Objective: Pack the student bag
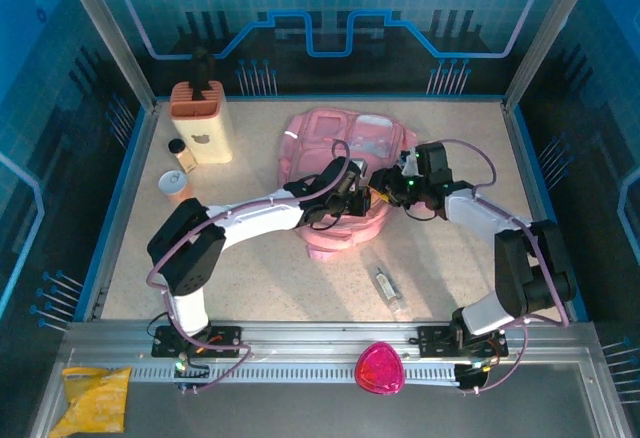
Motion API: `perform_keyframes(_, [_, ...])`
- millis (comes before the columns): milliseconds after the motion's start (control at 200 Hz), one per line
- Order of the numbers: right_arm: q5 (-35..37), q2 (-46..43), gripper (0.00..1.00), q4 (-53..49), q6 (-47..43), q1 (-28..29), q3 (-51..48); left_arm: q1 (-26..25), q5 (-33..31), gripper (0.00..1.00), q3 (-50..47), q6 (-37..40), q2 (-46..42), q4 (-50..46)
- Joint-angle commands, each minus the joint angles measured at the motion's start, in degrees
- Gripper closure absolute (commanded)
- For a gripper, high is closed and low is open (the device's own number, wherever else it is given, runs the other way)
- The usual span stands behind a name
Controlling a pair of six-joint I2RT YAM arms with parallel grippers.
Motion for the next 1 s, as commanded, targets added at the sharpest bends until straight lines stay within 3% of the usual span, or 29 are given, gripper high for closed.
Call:
perform_keyframes(0, [-1.0,1.5,0.78,2.2,-0.7,0.5,0.9,-1.3,3.1,1.0,2.4,1.9,-1.4,1.0])
perform_keyframes(170, [1.1,-0.3,1.0,-4.8,-6.2,-1.4,3.7,-1.2,0.0,1.0,1.3,10.2,-4.6,-6.8])
perform_keyframes(390, [0.0,-2.0,1.0,-11.7,-11.9,-5.8,7.1,3.1,-1.2,1.0,-7.0,17.6,-11.0,-10.7])
perform_keyframes(680, [-2.1,-1.5,1.0,-16.0,-17.3,-9.8,10.8,18.9,5.2,1.0,-18.0,18.5,-17.1,-7.2])
perform_keyframes(860, [-1.1,3.2,1.0,-17.5,-19.3,-9.9,16.3,19.5,9.5,1.0,-18.2,18.9,-17.0,-6.5])
perform_keyframes(960, [0.1,6.6,1.0,-17.1,-19.1,-9.9,19.9,17.2,11.6,1.0,-18.4,16.0,-17.2,-3.4])
perform_keyframes(996, [0.7,8.0,0.94,-17.4,-19.1,-9.9,21.6,15.6,11.4,1.0,-17.9,15.9,-17.0,-2.9])
